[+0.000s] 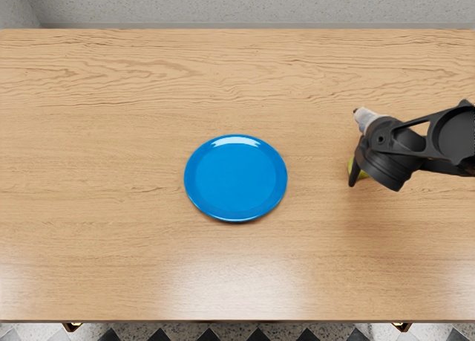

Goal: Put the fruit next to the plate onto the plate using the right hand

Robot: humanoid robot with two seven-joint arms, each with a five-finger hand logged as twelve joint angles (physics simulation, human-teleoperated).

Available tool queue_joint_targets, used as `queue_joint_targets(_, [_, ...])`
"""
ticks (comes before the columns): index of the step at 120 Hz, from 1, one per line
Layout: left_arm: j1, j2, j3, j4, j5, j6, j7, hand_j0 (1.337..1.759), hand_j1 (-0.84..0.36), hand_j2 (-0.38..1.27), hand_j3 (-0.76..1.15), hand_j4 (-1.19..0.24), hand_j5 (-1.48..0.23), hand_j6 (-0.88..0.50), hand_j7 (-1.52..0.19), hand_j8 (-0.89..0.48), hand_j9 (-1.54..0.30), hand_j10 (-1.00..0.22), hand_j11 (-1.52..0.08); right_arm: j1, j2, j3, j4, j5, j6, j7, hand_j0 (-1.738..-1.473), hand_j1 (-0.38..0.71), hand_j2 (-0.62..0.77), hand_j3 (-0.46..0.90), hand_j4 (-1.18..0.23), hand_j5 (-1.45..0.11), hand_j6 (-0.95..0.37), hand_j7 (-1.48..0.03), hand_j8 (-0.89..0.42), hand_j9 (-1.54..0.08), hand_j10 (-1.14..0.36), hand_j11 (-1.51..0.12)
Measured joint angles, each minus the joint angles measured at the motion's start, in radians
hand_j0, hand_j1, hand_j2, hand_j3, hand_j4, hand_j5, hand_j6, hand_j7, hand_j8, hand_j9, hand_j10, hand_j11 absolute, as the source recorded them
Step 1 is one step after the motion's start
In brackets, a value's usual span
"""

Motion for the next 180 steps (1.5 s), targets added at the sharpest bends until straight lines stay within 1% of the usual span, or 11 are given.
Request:
queue_joint_targets(20, [0.000,0.000,0.000,0.000,0.000,0.000,0.000,1.658,0.34,0.00,0.00,0.00,-0.01,0.00,-0.01,0.00,-0.01,0.00,-0.01,-0.014,0.002,-0.001,0.000,-0.002,-0.005,0.000,-1.658,-0.27,-0.01,0.00,-0.07,-0.09,-0.07,-0.09,-0.07,-0.09,-0.07,-0.09])
queue_joint_targets(39, [0.000,0.000,0.000,0.000,0.000,0.000,0.000,1.658,0.34,0.00,0.00,0.00,-0.01,0.00,-0.01,0.00,-0.01,0.00,-0.01,-0.032,0.003,-0.001,-0.001,-0.002,-0.006,0.000,-1.658,-0.22,-0.02,0.00,-0.11,-0.14,-0.11,-0.14,-0.11,-0.14,-0.11,-0.14])
queue_joint_targets(93, [0.000,0.000,0.000,0.000,0.000,0.000,0.000,1.658,0.34,0.00,0.00,0.00,-0.01,0.00,-0.01,0.00,-0.01,0.00,-0.01,-0.050,0.004,-0.011,-0.003,-0.003,-0.006,0.000,-1.658,-0.15,-0.03,0.00,-0.17,-0.22,-0.17,-0.22,-0.17,-0.22,-0.17,-0.22])
queue_joint_targets(122, [0.000,0.000,0.000,0.000,0.000,0.000,0.000,1.658,0.34,0.00,0.00,0.00,-0.01,0.00,-0.01,0.00,-0.01,0.00,-0.01,-0.052,0.015,-0.024,-0.003,-0.002,-0.006,0.000,-1.658,-0.06,-0.05,0.00,-0.24,-0.31,-0.24,-0.31,-0.24,-0.31,-0.24,-0.31])
queue_joint_targets(180, [0.000,0.000,0.000,0.000,0.000,0.000,0.000,1.658,0.34,0.00,0.00,0.00,-0.01,0.00,-0.01,0.00,-0.01,0.00,-0.01,-0.056,0.017,-0.031,-0.003,-0.001,-0.006,0.000,-1.658,0.03,-0.06,0.00,-0.31,-0.41,-0.31,-0.41,-0.31,-0.41,-0.31,-0.41])
